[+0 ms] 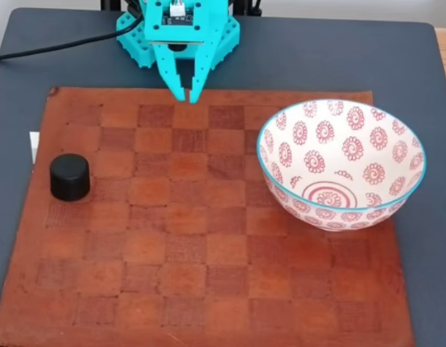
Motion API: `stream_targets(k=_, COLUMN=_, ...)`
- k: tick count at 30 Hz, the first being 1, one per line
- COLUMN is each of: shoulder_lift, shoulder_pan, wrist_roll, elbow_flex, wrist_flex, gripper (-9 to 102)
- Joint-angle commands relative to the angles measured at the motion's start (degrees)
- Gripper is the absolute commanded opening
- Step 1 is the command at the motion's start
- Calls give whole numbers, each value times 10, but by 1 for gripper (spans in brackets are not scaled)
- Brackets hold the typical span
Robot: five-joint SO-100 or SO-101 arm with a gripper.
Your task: Grasp a black cylinder and put it in a bowl.
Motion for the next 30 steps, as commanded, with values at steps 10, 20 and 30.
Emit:
stream_targets(k=10, shoulder_lift=-237, shoulder_pan=45, wrist_roll=-151, elbow_flex=-211, wrist_flex=-6, gripper=1)
stream_targets(k=20, shoulder_lift=-433, shoulder_pan=62, wrist_roll=-232, elbow_flex=-361, wrist_flex=3, gripper=22)
stream_targets(k=30, shoulder_lift=-551, shoulder_pan=103, wrist_roll=-291, elbow_flex=-396, wrist_flex=3, gripper=36)
